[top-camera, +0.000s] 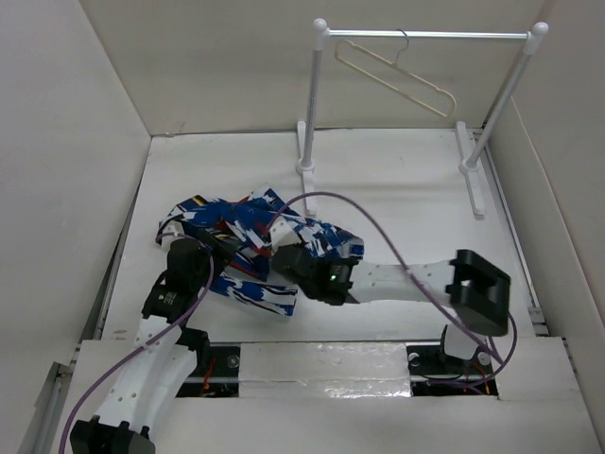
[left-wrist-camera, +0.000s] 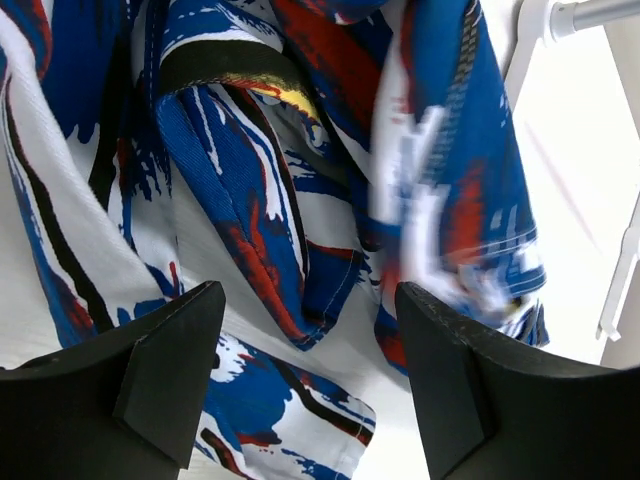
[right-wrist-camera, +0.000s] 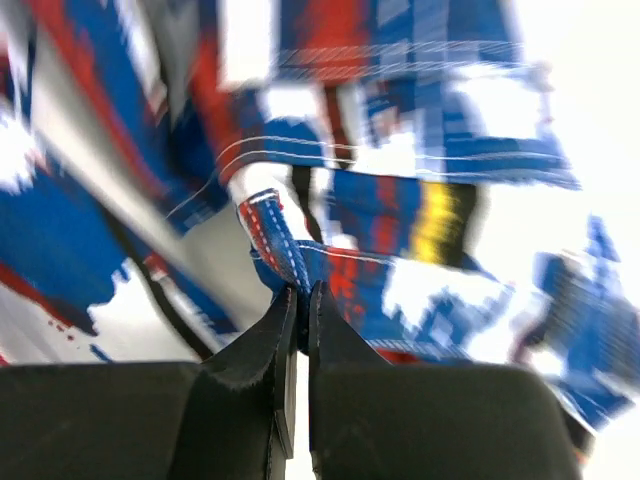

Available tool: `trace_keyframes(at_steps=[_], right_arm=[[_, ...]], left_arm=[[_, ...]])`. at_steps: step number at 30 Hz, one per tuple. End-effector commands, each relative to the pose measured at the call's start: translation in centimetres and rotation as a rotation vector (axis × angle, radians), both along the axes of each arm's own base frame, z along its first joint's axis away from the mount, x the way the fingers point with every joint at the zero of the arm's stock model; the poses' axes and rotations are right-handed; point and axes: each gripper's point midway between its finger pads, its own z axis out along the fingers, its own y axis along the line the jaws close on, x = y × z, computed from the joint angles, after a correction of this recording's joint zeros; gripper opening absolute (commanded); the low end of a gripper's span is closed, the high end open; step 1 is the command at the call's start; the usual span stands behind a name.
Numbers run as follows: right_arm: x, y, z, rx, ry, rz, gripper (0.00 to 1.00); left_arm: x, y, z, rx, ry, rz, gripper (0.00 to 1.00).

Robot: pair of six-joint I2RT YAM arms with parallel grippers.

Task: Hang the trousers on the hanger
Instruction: Flatten out the trousers at the center of the board.

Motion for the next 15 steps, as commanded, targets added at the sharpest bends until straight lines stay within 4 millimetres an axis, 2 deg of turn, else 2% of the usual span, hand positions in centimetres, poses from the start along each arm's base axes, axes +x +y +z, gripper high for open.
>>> trace_keyframes(at_steps=[1, 3, 4, 5, 7, 8, 9, 13, 15], right_arm=[[4.6, -5.4, 10.4, 0.178, -0.169, -0.199, 0.0], [5.7, -8.2, 12.4, 0.187, -0.195, -0.236, 0.0], [6.0, -10.0, 14.8, 0.228, -0.219, -0.258, 0.0], [7.3, -12.0, 15.7, 0.234, -0.231, -0.298, 0.0], [7.9, -13.5, 17.3, 0.262, -0.241, -0.285, 0.0], [8.2, -15.1, 19.0, 0.294, -0.267, -0.307, 0.0], [8.4, -15.8, 19.9, 0.301, -0.278, -0.308, 0.0], [8.6, -18.7, 22.6, 0.354, -0.294, -0.322, 0.0], [8.0, -19.8, 23.7, 0.374, -0.301, -0.336, 0.0]], left_arm=[[1.0, -0.2, 1.2, 0.0, -0.051, -0.006, 0.67], [1.2, -0.3, 1.1, 0.0, -0.058, -0.015, 0.68], [1.1, -0.4, 0.8, -0.002, -0.052, -0.02, 0.68], [1.1, -0.5, 0.7, -0.002, -0.049, -0.021, 0.68], [1.2, -0.6, 0.6, 0.001, -0.047, -0.034, 0.68], [1.3, -0.6, 0.7, 0.003, -0.052, -0.032, 0.68], [1.3, -0.6, 0.7, 0.004, -0.055, -0.032, 0.68], [1.7, -0.3, 0.7, 0.021, -0.045, -0.021, 0.68], [2.3, -0.6, 1.5, 0.007, -0.084, -0.031, 0.69]])
